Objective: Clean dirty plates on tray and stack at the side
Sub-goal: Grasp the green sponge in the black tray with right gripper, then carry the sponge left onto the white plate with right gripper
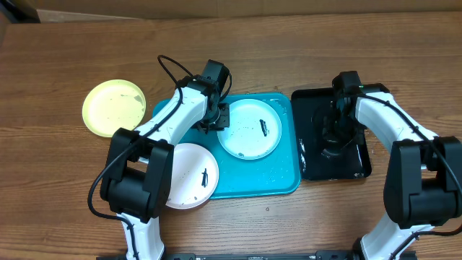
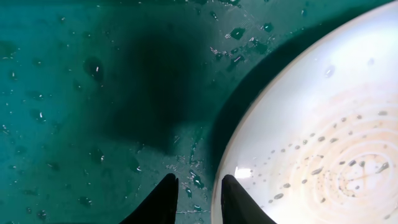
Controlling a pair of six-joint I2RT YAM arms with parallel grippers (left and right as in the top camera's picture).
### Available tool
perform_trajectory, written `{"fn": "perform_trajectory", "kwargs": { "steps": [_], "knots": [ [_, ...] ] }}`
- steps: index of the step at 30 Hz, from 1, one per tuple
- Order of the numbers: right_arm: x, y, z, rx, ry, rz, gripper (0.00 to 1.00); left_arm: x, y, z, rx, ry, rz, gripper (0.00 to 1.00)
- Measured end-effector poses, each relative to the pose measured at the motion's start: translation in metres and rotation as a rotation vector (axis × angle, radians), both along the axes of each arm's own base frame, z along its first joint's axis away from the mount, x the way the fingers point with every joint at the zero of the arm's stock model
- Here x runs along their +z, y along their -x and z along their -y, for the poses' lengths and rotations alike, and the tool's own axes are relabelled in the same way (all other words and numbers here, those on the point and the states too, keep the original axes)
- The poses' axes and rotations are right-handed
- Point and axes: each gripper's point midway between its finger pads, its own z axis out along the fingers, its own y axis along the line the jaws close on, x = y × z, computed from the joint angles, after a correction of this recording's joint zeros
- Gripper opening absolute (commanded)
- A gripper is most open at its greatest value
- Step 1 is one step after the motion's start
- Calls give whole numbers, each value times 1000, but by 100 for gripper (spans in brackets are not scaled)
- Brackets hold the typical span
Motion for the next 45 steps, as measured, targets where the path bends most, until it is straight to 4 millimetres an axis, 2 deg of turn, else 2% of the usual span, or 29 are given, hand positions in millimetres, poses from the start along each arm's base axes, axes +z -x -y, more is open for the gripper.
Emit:
{"fn": "perform_trajectory", "kwargs": {
  "steps": [5,11,12,13,21,25,29,30,33,36,41,45],
  "knots": [
    [0,0,0,0,0,0,4,0,-1,0,1,-3,7,22],
    [0,0,0,0,-1,0,4,-4,0,-1,1,-2,8,15],
    [0,0,0,0,-1,0,4,-5,0,-1,1,-1,8,7],
    [0,0,0,0,-1,0,4,-7,1,-1,0,1,5,4],
    [1,-3,-1,-1,-5,9,4,-9,12,-3,-16,-5,-36,4],
    [14,-12,-2,0,-7,24,4,-9,19,-4,-33,-10,-67,4],
    [28,-26,-3,0,-9,60,4,-9,21,-3,-53,-4,-73,17],
    [30,-27,-3,0,-10,63,4,-10,21,-3,-57,-3,-74,17],
    [30,-19,-2,-1,-7,32,4,-9,17,-1,-60,5,-59,16],
    [28,-18,-2,-1,-7,28,4,-9,13,2,-62,18,-40,4],
    [26,-21,-4,24,-17,45,4,-8,12,6,-67,40,-39,4],
    [41,-22,-13,44,-72,28,4,-8,12,7,-68,43,-41,4]
  ]
}}
